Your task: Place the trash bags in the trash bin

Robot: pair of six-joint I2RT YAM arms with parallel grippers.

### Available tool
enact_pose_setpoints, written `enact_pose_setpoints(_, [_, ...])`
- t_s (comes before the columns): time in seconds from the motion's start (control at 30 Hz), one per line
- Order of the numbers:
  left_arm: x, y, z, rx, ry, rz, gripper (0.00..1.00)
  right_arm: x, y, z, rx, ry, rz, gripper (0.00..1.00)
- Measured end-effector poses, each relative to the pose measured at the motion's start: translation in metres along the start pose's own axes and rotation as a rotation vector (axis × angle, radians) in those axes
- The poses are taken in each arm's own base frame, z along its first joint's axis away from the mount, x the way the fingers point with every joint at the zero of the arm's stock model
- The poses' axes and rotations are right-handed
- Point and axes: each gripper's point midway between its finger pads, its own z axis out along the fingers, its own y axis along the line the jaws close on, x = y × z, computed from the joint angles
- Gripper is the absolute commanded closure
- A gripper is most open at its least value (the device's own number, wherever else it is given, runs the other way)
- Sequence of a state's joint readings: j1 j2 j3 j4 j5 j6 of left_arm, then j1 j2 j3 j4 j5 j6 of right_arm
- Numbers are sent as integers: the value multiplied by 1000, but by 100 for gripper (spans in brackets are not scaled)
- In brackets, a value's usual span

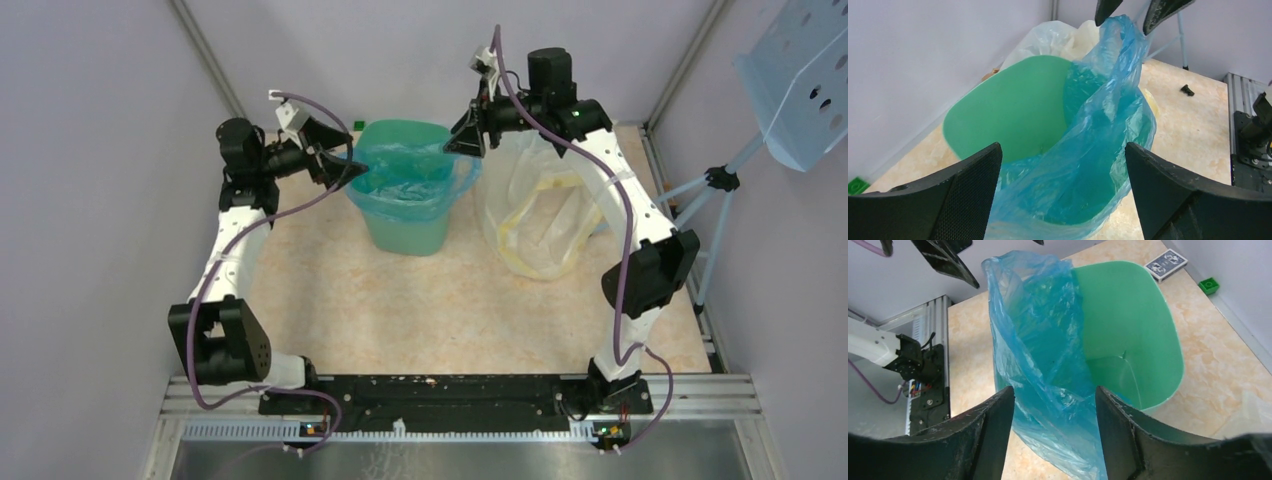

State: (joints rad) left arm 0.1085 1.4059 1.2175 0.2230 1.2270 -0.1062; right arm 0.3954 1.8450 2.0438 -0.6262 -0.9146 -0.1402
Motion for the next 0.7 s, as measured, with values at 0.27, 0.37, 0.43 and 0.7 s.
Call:
enact_pose_setpoints(0.27, [6, -10, 22, 94, 17, 54, 64, -1, 7, 0, -39, -6, 2, 100])
enact_pose_setpoints(0.37, [8, -2, 23, 52, 22, 72, 67, -3, 6, 1, -36, -12, 4, 100])
enact_pose_setpoints(0.43, [8, 4, 23, 20, 23, 82, 37, -5, 4, 1, -25, -18, 6, 100])
enact_pose_setpoints(0.7, [6, 16, 21, -56, 25, 102, 53, -11, -9, 2, 52, -38, 16, 100])
